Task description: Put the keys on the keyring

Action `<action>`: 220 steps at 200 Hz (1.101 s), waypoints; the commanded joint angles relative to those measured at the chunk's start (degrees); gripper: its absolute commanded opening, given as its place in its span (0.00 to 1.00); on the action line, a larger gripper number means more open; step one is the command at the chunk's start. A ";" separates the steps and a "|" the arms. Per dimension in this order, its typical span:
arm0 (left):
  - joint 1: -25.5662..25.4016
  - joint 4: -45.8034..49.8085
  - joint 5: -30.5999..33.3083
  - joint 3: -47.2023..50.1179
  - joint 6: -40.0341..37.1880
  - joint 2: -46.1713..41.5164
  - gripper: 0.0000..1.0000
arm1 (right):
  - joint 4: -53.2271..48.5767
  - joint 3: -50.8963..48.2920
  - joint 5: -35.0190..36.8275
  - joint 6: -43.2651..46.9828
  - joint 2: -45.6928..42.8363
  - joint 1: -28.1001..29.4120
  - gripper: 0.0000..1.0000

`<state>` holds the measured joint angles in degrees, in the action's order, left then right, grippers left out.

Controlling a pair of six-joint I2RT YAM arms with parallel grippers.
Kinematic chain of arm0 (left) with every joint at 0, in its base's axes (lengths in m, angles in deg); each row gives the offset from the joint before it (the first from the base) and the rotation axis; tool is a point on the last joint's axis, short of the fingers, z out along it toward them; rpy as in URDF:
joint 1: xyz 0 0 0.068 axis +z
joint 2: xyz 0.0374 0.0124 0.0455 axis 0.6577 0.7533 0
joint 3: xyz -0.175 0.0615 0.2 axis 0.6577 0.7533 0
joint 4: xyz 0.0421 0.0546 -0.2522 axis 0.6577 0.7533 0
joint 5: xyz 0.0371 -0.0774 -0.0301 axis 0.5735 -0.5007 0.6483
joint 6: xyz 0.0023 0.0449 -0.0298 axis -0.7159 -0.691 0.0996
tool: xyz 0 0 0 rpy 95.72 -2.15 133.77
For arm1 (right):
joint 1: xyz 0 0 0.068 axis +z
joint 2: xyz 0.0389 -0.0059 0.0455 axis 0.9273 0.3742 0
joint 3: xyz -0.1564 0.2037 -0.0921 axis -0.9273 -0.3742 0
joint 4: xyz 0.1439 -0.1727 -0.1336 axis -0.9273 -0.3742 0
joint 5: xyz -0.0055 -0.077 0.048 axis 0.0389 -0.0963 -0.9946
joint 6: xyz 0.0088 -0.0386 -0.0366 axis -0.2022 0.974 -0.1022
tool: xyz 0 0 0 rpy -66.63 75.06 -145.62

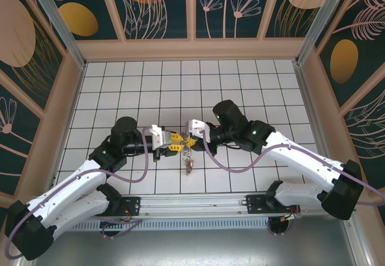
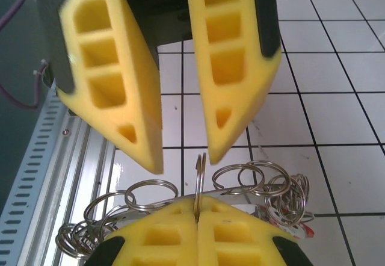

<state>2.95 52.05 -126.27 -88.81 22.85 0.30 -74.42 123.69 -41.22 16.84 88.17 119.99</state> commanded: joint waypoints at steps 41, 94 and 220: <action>-0.18 4.21 1.92 -2.53 -3.76 1.68 0.25 | -2.90 5.62 5.26 3.30 2.73 3.03 0.00; -0.23 4.65 0.13 -2.68 -4.81 1.42 0.11 | -4.17 5.90 7.07 4.35 4.59 3.68 0.00; -0.23 9.18 -1.06 -3.81 -7.72 5.37 0.14 | -0.66 4.18 3.25 3.14 1.74 2.78 0.00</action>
<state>2.95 58.06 -126.58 -91.68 16.30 5.02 -80.26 127.18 -35.21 19.99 92.67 122.76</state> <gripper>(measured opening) 0.128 0.051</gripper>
